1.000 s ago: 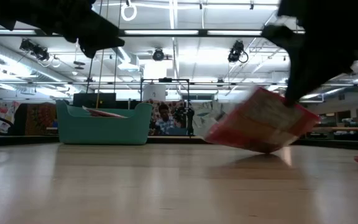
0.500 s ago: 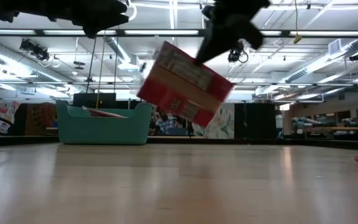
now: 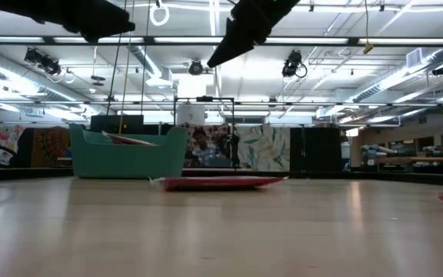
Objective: Sort popcorn bags into baskets
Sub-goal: Put the popcorn sachet into the bin
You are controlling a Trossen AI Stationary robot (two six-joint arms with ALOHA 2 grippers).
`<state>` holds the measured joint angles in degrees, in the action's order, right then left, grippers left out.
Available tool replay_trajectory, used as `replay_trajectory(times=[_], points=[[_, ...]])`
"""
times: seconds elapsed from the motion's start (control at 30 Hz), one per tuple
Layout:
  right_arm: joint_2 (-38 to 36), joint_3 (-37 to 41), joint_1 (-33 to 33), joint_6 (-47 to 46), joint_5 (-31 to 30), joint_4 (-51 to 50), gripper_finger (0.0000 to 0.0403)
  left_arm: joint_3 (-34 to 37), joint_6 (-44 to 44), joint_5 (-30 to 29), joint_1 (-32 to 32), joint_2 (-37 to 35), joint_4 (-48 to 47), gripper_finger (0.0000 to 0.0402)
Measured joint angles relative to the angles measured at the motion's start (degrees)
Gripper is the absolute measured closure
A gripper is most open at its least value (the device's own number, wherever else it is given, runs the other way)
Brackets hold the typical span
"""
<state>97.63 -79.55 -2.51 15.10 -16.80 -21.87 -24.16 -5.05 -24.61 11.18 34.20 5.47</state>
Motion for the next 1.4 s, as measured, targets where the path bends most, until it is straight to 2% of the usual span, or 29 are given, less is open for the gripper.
replay_trajectory(times=[0.1, 0.37, 0.53, 0.73, 0.87, 1.03, 1.2, 1.4], points=[[1.82, 0.63, 0.96, -3.08, 4.76, -2.04, 0.0367, 0.00, 3.20, 1.78, 0.00, -2.22, -4.77, 0.0219], [9.69, 1.72, 0.32, -4.18, 7.86, -2.08, 0.0278, 0.04, 8.69, 7.96, 0.00, -0.40, -9.11, 0.0219], [14.07, 1.68, -2.31, -4.00, 6.60, -0.46, 0.0229, 0.04, 10.78, 7.97, 0.00, 0.51, -11.37, 0.0219], [17.80, 1.65, -5.94, -4.98, 5.38, 6.76, 0.0184, 0.04, 10.87, 7.94, 0.00, 0.69, -11.31, 0.0219], [20.24, 1.59, -8.62, -4.35, -0.30, 10.70, 0.0159, 0.04, 10.44, 7.94, 0.00, 0.67, -11.31, 0.0219], [21.98, 1.65, -10.42, -3.99, -7.58, 9.86, 0.0136, 0.04, 10.39, 7.96, -0.02, 0.67, -11.63, 0.0219], [22.31, 1.68, -10.42, -4.64, -8.70, 5.97, 0.0132, 0.04, 10.38, 10.13, 0.00, 0.67, -11.78, 0.0219], [22.34, 1.68, -9.59, -4.80, -9.23, 2.70, 0.0146, 0.04, 10.30, 10.91, -0.02, 0.67, -11.71, 0.0219]])
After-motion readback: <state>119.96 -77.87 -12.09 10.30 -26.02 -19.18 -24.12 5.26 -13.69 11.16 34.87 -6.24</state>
